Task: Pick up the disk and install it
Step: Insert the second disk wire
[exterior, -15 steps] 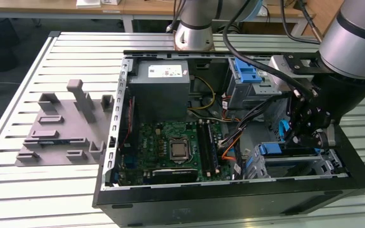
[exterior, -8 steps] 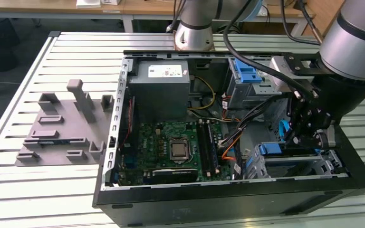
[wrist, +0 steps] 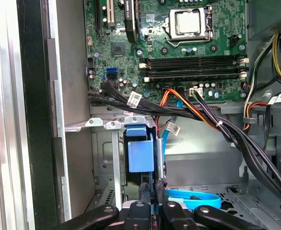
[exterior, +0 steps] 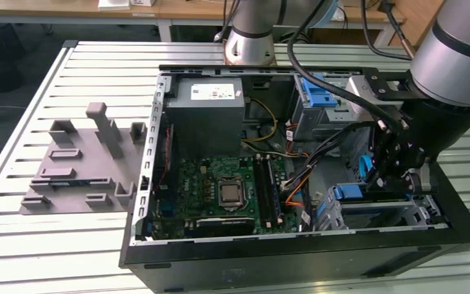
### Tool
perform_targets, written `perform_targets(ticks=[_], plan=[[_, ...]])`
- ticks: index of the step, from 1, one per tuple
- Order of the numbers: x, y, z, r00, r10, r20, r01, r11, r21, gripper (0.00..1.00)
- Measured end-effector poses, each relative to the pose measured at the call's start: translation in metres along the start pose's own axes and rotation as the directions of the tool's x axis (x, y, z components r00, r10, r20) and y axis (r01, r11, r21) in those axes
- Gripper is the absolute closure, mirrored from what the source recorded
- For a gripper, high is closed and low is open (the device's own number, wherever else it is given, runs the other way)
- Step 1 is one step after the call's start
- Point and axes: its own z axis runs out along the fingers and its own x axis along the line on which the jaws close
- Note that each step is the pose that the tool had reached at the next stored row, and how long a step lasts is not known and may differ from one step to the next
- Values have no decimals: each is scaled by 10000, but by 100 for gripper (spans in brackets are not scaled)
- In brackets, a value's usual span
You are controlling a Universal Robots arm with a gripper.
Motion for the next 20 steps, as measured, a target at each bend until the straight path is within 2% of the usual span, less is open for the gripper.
perform_targets(ticks=[9, 10, 18, 19, 20], plan=[[1, 0, 6, 10000, 0, 6, 0, 10000, 0, 83], [1, 0, 5, 10000, 0, 8, 0, 10000, 0, 76], [1, -1, -24, 10000, 1, 8, -1, 10000, -1, 75], [1, -1, -29, 10000, 1, 9, -1, 10000, 0, 69], [1, -2, -33, 10000, 0, 10, 0, 10000, 0, 69]])
